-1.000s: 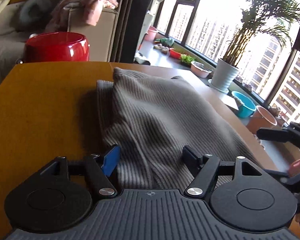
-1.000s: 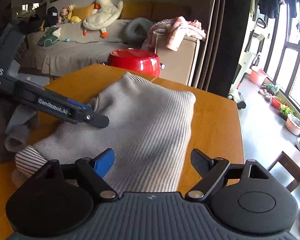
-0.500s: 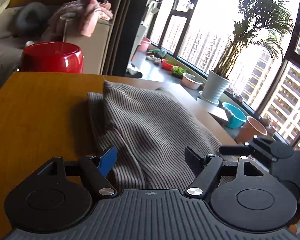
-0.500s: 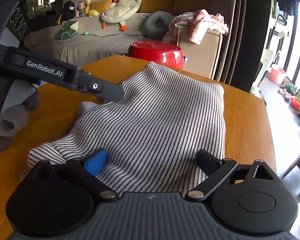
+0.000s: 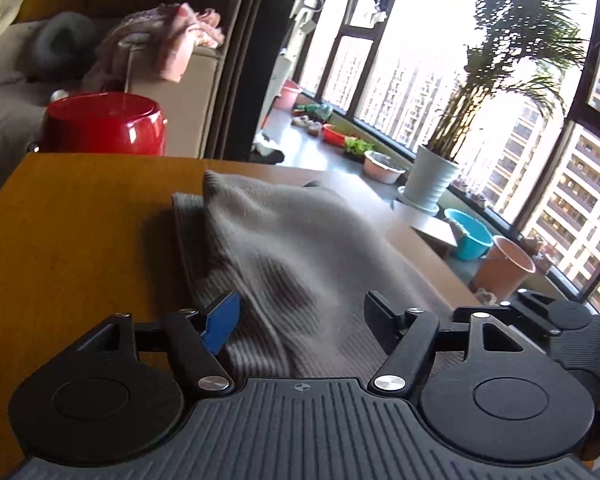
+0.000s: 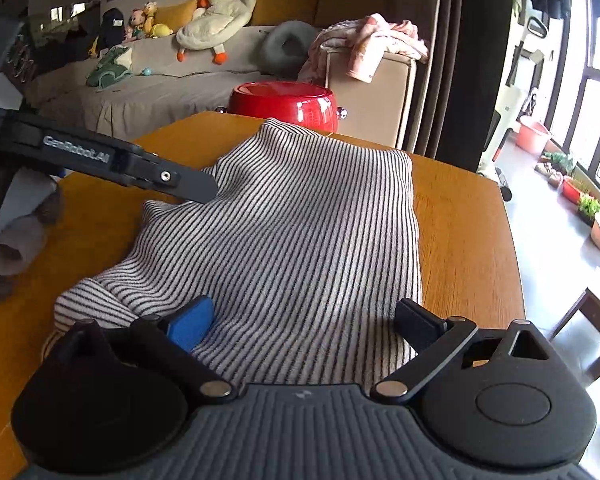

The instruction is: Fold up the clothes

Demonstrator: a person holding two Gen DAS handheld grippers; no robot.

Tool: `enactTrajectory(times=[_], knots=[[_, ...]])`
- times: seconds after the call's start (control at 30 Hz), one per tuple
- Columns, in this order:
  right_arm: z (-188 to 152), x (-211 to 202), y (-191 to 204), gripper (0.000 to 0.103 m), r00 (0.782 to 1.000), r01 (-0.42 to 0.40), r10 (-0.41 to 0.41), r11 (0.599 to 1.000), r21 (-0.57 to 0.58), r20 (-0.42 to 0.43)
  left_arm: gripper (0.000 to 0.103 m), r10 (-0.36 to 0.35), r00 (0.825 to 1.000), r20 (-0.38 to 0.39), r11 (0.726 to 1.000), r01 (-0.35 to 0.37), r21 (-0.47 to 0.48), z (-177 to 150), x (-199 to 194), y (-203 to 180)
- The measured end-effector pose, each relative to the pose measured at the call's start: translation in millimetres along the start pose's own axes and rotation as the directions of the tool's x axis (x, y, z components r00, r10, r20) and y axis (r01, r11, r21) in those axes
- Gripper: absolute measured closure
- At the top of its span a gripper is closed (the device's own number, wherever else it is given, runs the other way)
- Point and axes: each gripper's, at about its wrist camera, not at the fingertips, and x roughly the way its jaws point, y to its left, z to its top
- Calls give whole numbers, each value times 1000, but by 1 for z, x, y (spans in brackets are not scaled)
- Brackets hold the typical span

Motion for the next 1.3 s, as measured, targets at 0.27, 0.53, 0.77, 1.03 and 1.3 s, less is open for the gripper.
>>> enactTrajectory(times=[0.27, 0.53, 0.77, 1.03, 1.3], knots=[[-1, -14, 10, 6, 1000, 4, -4, 1000, -27, 8, 39, -38, 995, -88, 999, 38, -2, -14, 25, -1], [-2, -28, 27, 6, 999, -28, 30, 993, -115, 22, 37, -31, 996, -82, 999, 30, -12, -14, 29, 5], [-7, -27, 25, 6, 1000, -28, 29, 996, -85, 11, 33, -19, 997, -78, 999, 16, -32, -10, 19, 11], [-2, -60, 57, 6, 995, -89, 100, 945, -314, 21, 30, 114, 991, -63, 993, -116, -25, -7, 0, 32], [-21, -33, 92, 9, 992, -121, 119, 858, -499, -36, 27, 127, 990, -69, 992, -128, -21, -9, -6, 37]])
